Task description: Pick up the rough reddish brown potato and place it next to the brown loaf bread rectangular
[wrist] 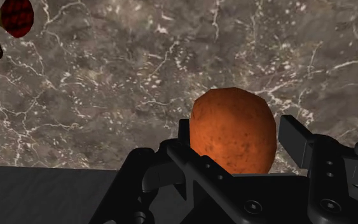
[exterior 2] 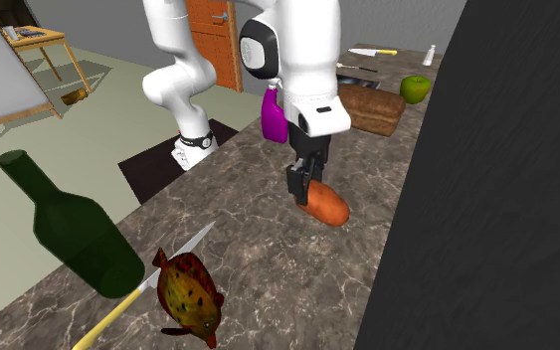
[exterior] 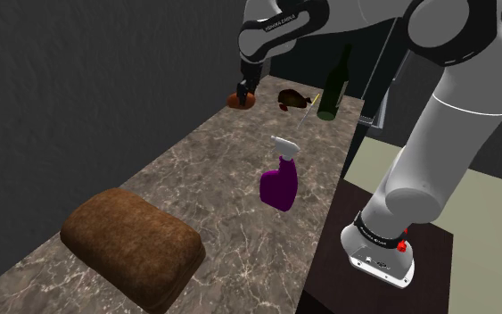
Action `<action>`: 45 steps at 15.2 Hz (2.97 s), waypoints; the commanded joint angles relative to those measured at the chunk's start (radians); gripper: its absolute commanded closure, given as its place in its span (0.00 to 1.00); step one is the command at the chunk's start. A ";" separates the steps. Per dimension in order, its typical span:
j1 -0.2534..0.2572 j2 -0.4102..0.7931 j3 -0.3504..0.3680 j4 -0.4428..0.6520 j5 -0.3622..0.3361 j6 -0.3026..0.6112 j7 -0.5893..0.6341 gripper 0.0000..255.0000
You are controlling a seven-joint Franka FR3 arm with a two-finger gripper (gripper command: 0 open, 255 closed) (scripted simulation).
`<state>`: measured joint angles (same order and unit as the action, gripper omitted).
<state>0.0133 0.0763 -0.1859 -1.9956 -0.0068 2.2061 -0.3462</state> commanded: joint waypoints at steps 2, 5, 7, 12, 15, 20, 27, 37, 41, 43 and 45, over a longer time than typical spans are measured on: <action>0.000 -0.009 -0.001 0.031 -0.002 -0.040 -0.001 1.00; 0.000 -0.020 -0.001 0.058 -0.004 -0.078 0.000 1.00; 0.000 -0.027 -0.001 0.077 -0.005 -0.104 0.001 1.00; 0.001 -0.039 0.000 0.130 -0.008 -0.169 0.001 1.00; 0.001 -0.044 0.000 0.164 -0.008 -0.208 0.001 1.00; 0.001 -0.048 0.000 0.214 -0.009 -0.262 0.001 1.00; 0.083 -0.115 0.082 0.136 -0.042 -0.256 0.175 1.00; 0.194 -0.127 0.208 0.126 -0.068 -0.271 0.419 1.00; 0.238 -0.104 0.258 0.155 -0.078 -0.284 0.516 1.00; 0.261 -0.087 0.282 0.176 -0.084 -0.293 0.564 1.00; 0.284 -0.066 0.306 0.203 -0.091 -0.302 0.612 1.00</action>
<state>0.2853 0.0008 0.1078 -1.8051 -0.0945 1.9084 0.2396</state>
